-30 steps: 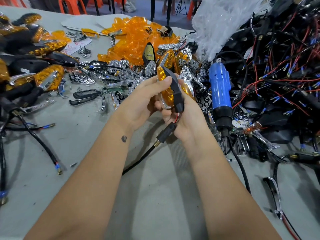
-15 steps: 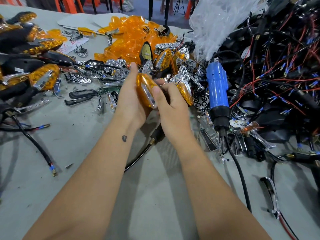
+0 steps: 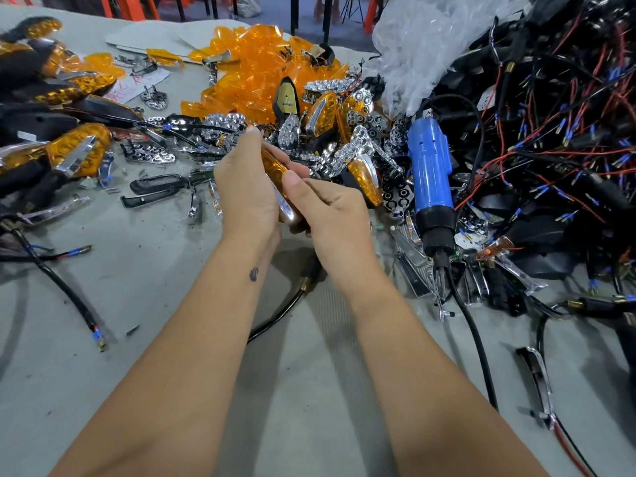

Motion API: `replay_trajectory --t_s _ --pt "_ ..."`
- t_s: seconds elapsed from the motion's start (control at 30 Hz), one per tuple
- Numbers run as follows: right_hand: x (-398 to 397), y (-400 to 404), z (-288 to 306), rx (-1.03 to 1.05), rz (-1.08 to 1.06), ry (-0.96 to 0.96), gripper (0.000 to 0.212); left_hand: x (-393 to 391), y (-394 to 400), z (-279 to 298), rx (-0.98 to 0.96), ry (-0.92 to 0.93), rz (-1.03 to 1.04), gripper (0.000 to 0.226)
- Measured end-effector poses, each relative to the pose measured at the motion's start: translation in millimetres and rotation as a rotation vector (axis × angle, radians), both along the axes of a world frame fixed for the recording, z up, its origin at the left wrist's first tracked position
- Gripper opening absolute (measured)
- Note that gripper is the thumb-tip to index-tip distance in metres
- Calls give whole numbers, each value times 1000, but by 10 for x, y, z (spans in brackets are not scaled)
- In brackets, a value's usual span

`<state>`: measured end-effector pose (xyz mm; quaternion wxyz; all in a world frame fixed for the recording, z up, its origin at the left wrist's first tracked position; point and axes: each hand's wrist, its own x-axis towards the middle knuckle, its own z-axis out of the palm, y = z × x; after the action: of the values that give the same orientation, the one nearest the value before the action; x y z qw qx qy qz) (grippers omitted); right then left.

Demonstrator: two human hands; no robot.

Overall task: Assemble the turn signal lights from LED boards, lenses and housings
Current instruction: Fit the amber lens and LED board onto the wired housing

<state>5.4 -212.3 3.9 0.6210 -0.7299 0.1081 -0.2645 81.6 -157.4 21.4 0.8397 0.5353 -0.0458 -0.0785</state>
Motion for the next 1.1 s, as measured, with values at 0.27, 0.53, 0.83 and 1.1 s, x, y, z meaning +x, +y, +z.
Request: replay_trajectory --t_s 0.27,0.53,0.83,1.1 --pt "46 10 -22 -70 -154 -5 27 15 -3 -60 132 -7 -33 49" --pt "23 -106 -9 -122 -306 1 27 -43 -20 31 324 -26 -322 15" --pt "41 -233 -71 -259 -309 185 34 314 261 282 -312 379 -304 34" --pt "28 -340 -95 -659 -363 349 41 158 232 -47 208 241 -568 35"
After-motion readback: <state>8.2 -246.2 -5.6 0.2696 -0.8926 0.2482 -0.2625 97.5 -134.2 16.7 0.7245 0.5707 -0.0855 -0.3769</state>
